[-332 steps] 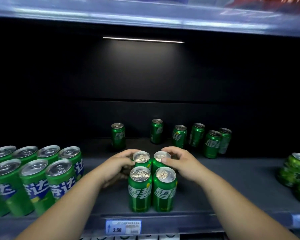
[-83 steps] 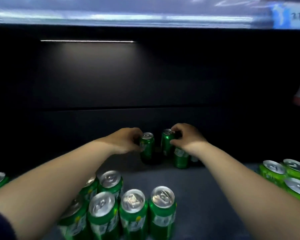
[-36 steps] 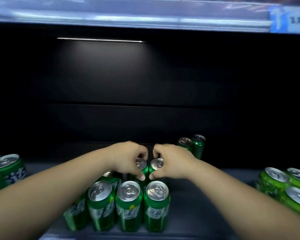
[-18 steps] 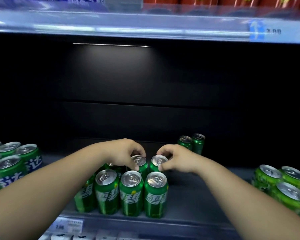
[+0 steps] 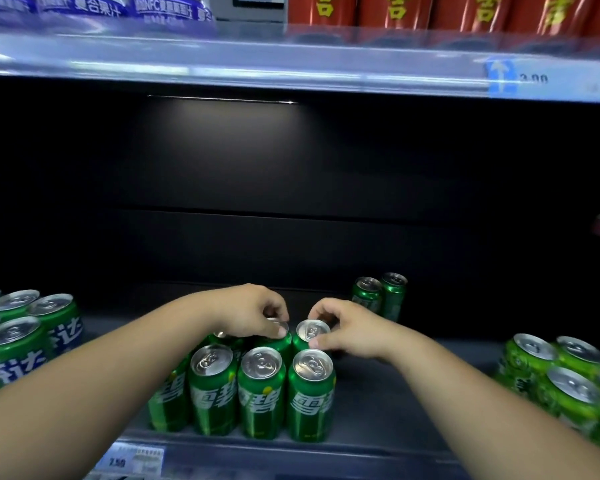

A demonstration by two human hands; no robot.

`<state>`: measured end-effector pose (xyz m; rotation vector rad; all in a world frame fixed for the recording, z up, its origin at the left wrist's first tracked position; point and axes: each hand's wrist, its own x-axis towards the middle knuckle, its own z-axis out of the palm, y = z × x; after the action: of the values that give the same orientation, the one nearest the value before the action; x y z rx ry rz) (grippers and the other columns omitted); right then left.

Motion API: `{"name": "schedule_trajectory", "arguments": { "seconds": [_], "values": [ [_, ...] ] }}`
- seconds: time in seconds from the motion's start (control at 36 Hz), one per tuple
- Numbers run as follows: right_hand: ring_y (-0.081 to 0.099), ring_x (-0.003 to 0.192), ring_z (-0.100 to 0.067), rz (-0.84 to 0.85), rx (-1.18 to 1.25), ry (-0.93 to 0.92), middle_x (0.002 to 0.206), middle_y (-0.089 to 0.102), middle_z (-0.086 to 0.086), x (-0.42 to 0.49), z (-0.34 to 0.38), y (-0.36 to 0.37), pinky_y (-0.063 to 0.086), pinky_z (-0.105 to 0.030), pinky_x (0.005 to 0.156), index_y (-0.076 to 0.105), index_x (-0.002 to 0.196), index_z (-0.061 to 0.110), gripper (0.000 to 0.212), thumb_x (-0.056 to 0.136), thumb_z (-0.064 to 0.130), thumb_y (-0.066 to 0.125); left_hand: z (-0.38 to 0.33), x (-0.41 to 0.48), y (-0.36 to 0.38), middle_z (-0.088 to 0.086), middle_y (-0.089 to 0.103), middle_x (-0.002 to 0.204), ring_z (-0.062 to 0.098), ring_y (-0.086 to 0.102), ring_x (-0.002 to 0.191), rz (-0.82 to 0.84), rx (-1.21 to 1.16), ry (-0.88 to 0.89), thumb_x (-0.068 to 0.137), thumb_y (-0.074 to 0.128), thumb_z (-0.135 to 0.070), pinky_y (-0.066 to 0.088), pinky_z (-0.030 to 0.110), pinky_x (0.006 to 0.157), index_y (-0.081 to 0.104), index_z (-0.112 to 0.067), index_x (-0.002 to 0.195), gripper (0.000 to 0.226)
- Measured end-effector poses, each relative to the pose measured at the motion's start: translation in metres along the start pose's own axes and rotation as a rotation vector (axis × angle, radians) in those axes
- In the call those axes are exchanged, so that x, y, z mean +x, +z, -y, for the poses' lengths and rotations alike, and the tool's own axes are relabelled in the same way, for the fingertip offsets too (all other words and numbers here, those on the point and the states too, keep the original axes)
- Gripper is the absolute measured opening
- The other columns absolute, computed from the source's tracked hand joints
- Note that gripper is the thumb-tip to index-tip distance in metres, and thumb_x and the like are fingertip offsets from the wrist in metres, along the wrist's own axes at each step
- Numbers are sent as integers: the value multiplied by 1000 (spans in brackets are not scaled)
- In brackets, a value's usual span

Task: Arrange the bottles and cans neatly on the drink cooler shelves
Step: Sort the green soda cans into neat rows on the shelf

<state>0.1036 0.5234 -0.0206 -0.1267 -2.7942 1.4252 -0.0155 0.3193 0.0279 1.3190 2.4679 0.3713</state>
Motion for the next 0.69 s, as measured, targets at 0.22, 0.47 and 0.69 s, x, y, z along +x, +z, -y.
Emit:
{"name": "schedule_trajectory", "arguments": {
  "seconds": [0.22, 0.47, 0.69],
  "values": [
    [61, 81, -11, 21, -58, 52, 102, 68, 2, -4, 11, -1, 50, -31, 64, 63, 102, 25, 34, 74, 28, 83, -4, 0, 8, -13, 66, 99, 6, 62, 91, -63, 32, 12, 83, 72, -45, 52, 28, 81, 67, -31, 100, 22],
    [64, 76, -15, -37, -205, 114, 102, 69, 0, 5, 25, 3, 56, -32, 59, 66, 100, 28, 37, 70, 37, 85, -5, 1, 6, -13, 68, 98, 8, 64, 88, -60, 25, -50, 77, 77, -45, 55, 29, 79, 69, -33, 98, 25],
    [65, 71, -15, -49, -303, 126, 97, 69, 2, 5, 32, 5, 59, -34, 58, 64, 92, 27, 36, 67, 40, 85, -4, 2, 9, -11, 70, 95, 9, 65, 89, -85, -3, -58, 74, 77, -45, 55, 35, 85, 69, -32, 92, 24]
  ]
}}
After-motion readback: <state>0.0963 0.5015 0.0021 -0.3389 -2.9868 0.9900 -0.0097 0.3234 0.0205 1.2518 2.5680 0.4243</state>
